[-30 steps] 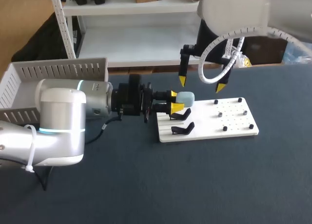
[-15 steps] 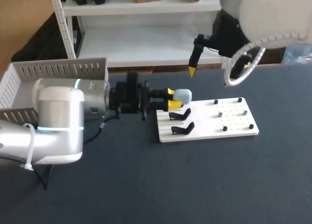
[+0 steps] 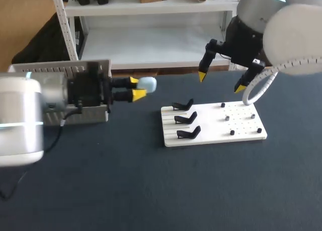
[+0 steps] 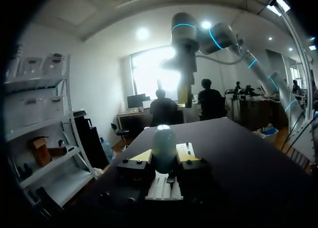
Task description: Pick up each earbud case from the left stands, insert the matching earbuds, close the lid, and place the case in the box.
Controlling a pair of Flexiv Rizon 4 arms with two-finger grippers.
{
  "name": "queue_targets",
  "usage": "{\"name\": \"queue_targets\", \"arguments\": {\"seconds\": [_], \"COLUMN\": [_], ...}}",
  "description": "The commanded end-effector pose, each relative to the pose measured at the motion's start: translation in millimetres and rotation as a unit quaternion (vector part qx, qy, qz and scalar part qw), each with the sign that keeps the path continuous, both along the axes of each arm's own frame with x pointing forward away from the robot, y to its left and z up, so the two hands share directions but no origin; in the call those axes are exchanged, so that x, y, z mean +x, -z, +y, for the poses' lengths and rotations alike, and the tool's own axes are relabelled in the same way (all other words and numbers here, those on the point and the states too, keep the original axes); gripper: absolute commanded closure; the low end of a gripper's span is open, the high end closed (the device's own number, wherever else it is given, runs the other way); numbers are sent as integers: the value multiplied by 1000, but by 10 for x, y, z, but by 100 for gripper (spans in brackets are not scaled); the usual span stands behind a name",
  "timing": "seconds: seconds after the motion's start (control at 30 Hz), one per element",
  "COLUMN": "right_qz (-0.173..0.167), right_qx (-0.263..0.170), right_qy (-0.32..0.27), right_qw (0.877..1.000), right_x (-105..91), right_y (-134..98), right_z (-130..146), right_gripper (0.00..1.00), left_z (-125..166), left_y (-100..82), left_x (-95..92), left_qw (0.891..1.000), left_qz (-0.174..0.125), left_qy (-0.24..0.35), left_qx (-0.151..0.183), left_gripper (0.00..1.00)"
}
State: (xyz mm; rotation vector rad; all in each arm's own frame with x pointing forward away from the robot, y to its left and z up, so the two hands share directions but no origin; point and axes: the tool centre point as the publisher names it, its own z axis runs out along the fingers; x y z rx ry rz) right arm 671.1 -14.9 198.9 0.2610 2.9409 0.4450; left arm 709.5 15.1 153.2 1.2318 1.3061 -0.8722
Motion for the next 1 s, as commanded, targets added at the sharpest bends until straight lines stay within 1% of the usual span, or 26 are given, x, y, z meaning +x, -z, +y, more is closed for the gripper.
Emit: {"name": "queue_targets", "arguments": {"seconds": [0.03,0.07,0.13,0.2,0.27,0.33,0.4,0.47,0.57,0.73,0.8,1.0], "right_qz": [-10,-10,-10,-10,-10,-10,-10,-10,-10,-10,-10,-10], "right_qx": [-2,-2,-2,-2,-2,-2,-2,-2,-2,-2,-2,-2], "right_qy": [5,5,5,5,5,5,5,5,5,5,5,5], "right_qw": [1000,1000,1000,1000,1000,1000,1000,1000,1000,1000,1000,1000], "right_x": [-35,-35,-35,-35,-35,-35,-35,-35,-35,-35,-35,-35], "right_y": [3,3,3,3,3,3,3,3,3,3,3,3], "right_z": [-8,-8,-8,-8,-8,-8,-8,-8,-8,-8,-8,-8], "right_gripper": [0,0,0,0,0,0,0,0,0,0,0,0], "left_z": [439,518,685,822,961,1054,1181,1297,1428,1628,1728,1997], "left_y": [-88,-87,-76,-56,-11,24,93,170,285,502,575,657], "left_x": [-80,-42,44,117,204,271,378,483,633,829,891,1029], "left_qw": [993,992,988,985,981,978,974,969,964,955,952,940], "left_qz": [-12,-9,-4,5,13,23,36,49,66,88,95,111], "left_qy": [-116,-126,-151,-171,-195,-208,-224,-240,-258,-282,-292,-321], "left_qx": [-12,-14,0,-6,6,8,5,-12,-17,-2,-6,-5], "left_gripper": [100,100,100,100,100,100,100,100,100,100,100,100]}}
